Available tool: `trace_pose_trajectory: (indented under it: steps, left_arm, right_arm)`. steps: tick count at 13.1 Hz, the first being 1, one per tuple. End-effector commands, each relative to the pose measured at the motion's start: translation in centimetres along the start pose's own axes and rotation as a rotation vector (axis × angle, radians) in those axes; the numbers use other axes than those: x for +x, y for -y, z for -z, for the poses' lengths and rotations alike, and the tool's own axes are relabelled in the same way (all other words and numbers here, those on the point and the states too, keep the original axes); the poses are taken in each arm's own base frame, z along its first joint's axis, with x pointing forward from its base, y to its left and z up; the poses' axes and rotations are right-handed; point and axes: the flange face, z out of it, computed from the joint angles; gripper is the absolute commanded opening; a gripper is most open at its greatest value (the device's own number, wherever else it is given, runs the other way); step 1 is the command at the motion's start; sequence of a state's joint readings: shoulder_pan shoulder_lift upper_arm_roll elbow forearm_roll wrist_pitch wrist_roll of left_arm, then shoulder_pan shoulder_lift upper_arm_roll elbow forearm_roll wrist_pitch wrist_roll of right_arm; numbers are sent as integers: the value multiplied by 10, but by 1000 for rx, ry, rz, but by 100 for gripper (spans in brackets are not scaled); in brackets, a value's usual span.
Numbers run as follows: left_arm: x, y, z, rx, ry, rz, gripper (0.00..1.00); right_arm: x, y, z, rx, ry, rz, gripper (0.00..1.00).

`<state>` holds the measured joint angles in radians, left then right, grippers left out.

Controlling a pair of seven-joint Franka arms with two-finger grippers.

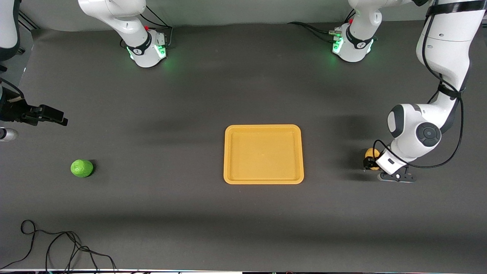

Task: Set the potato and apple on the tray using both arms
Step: 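Close the left gripper on the yellow potato and lift it, then carry the potato onto the tray while the right gripper reaches the apple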

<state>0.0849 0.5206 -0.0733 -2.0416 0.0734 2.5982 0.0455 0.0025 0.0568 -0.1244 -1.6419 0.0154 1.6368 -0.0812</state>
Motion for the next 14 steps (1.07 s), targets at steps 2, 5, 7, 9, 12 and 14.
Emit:
trace_pose_trajectory:
  steps: [2, 5, 7, 9, 12, 14]
  left_arm:
    - [12, -11, 58, 12, 25, 56, 29]
    - [56, -95, 123, -16, 85, 171, 20]
    - [61, -163, 136, -24, 83, 161, 20]
    - [45, -235, 129, -24, 94, 75, 21]
    - [20, -320, 81, -28, 87, 111, 24]
    - [6, -340, 46, -19, 130, 85, 24]
  right_arm:
    - [-5, -81, -30, -11, -58, 66, 100]
    - [-9, -146, -44, -37, -89, 120, 100]
    - [-12, -154, -50, -29, -82, 115, 100]
    - [-15, -156, -77, -25, -81, 110, 100]
    - [-9, -153, -149, -21, -125, 90, 100]
    - [7, -153, -192, -13, -125, 97, 100]
